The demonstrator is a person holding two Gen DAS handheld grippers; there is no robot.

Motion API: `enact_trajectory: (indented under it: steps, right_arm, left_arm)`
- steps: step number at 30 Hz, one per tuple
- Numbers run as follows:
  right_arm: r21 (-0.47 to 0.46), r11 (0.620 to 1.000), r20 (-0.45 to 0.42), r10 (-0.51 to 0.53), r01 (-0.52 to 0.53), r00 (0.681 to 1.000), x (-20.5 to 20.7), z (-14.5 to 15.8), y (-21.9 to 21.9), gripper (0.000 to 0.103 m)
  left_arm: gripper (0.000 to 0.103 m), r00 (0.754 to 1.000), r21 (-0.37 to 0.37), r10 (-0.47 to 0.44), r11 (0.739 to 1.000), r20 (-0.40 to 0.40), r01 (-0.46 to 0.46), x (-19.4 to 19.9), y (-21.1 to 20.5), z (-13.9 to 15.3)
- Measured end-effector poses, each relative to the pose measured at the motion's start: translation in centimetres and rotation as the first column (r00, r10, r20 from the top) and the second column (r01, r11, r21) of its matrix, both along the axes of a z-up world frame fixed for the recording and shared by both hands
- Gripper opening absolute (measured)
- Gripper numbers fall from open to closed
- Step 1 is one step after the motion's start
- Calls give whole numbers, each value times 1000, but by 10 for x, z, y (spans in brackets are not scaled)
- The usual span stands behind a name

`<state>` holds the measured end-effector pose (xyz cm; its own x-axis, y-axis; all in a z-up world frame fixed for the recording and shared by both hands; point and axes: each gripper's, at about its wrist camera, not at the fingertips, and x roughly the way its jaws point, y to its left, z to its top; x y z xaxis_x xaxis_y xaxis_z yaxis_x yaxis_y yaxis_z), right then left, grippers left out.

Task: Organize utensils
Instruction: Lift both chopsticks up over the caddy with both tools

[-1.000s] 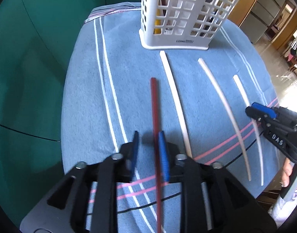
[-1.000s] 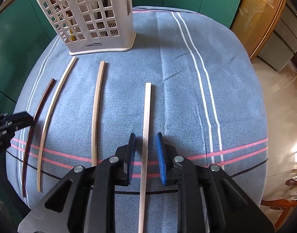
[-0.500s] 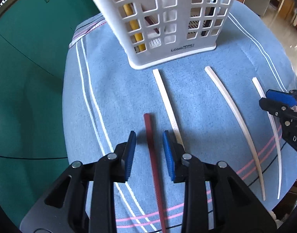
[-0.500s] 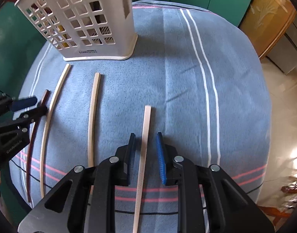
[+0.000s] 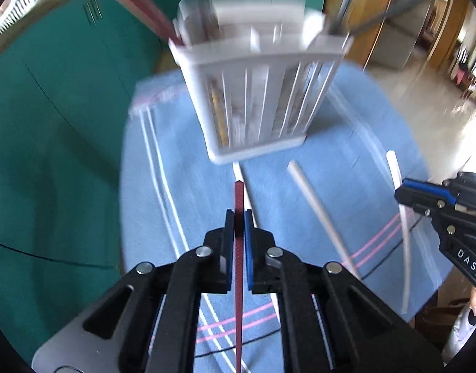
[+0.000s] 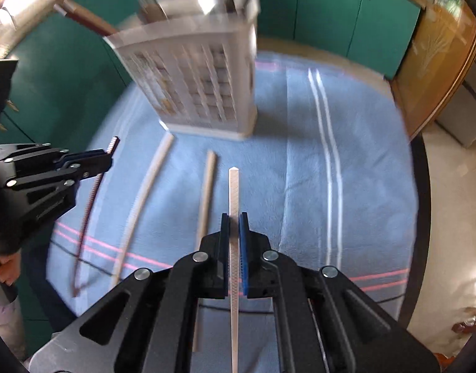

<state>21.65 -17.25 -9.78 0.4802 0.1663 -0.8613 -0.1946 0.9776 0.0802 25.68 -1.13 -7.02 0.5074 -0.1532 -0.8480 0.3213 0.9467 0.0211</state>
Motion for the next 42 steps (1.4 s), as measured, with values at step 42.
enact_trajectory:
  steps: [42]
  right_arm:
    - [98,995,414,-62,23,908,94,167,29,6]
  left_arm:
    - [6,875,-174,191,977,446,-125,59,5,149]
